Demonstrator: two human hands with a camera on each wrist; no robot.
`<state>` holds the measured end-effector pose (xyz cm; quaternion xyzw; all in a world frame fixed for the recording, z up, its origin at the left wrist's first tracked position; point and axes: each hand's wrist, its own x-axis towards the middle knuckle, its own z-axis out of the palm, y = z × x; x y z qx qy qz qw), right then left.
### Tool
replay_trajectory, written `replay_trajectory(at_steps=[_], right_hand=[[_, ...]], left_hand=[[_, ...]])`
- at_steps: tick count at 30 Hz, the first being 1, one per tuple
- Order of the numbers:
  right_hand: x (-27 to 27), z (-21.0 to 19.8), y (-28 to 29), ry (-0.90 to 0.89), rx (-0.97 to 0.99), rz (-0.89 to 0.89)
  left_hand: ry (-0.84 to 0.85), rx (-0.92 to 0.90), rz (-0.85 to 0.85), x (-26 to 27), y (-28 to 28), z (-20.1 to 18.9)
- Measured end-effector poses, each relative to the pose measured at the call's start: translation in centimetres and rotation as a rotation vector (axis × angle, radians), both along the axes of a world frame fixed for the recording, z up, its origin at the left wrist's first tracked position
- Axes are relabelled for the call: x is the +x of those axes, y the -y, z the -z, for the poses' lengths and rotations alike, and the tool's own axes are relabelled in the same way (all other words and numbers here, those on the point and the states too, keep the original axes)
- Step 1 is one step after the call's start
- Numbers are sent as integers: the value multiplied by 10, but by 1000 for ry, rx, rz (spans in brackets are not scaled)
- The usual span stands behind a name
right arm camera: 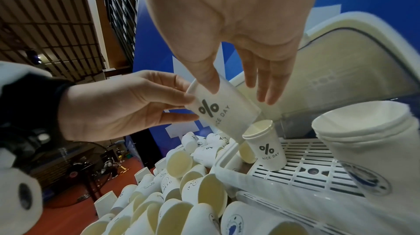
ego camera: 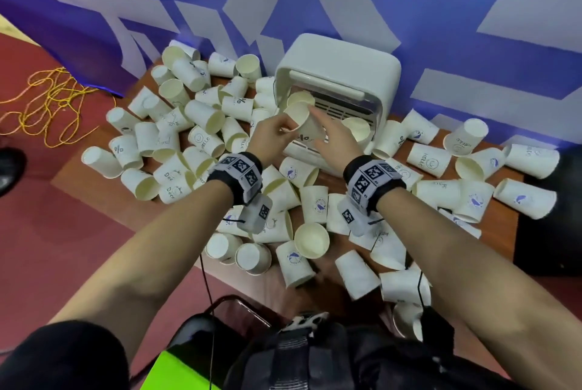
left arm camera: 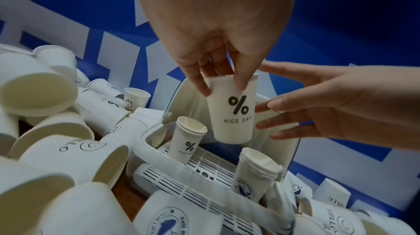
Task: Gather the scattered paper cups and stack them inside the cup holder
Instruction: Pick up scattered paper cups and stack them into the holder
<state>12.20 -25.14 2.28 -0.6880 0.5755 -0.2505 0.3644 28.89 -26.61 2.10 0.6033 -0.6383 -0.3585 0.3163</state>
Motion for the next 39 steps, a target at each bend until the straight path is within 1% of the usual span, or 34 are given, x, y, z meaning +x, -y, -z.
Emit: replay_trajectory(at_steps=[4,9,12,14,17,22,27,31,34,39], right_hand=[[7,4,22,10,-37,18],[4,14,47,-31,-73,0],[2,17,58,-85,-116,-42],[1,21,64,-122,-116,-77],[-2,35,71,-177,-89,-127],[-1,55,76,-256,-85,-165],[-1,58,76,-288,-117,-179],[1,59,74,-313,-83,-184],[3,62,74,-325,-32,-186],[5,62,78,-374,1,-177]], left_hand=[[137,-96,50,7,21,6],[277,-258,108,8,48,19],[371,-371,177,11,60,31],[413,-437,197,16,65,41],[428,-517,203,20,70,53],[433,-530,186,19,77,66],[446,-542,180,17,84,72],[483,-546,229,18,81,77],[489,-514,274,20,79,82],[521,-536,200,20,87,86]])
